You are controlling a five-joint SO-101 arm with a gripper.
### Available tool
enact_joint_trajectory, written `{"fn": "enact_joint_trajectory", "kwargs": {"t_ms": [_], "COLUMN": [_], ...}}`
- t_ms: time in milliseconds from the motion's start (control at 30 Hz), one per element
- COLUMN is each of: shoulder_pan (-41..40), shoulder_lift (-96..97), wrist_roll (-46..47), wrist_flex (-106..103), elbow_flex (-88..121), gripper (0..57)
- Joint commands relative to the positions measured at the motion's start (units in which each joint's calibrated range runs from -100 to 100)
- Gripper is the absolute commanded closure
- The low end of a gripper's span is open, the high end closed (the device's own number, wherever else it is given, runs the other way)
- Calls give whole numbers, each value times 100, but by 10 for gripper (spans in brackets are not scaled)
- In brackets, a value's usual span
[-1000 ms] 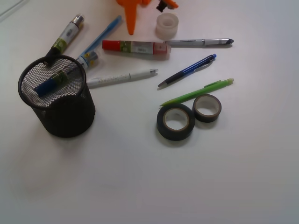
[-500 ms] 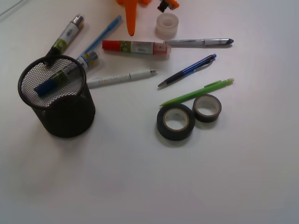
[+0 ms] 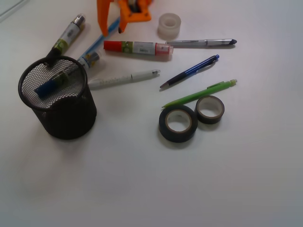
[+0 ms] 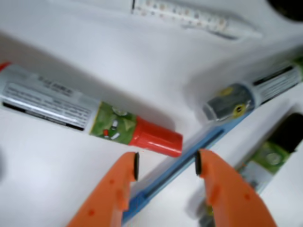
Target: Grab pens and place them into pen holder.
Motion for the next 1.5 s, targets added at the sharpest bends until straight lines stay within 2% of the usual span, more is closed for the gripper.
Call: {"fn": "enact_joint_trajectory", "kwargs": {"t_ms": [0,400,700,1067,1167,1233,1267,1467], "shoulder_pan": [-9,88,716,1045,1128,1165,1172,1180], "shoulder_lift": [402,615,1040,2298,2519,2553,2553,2179], "wrist_roll": [-908,-2037,-1778,-1568,-1568,-1563,-1538,-1436], "wrist_flex": [51,655,637,-622,-780,-806,-815,-745], "elbow_flex": [-171,-126,-126,-108,-126,-144,-144,-207], "gripper": [424,396,398,400,443,509,575,571]}}
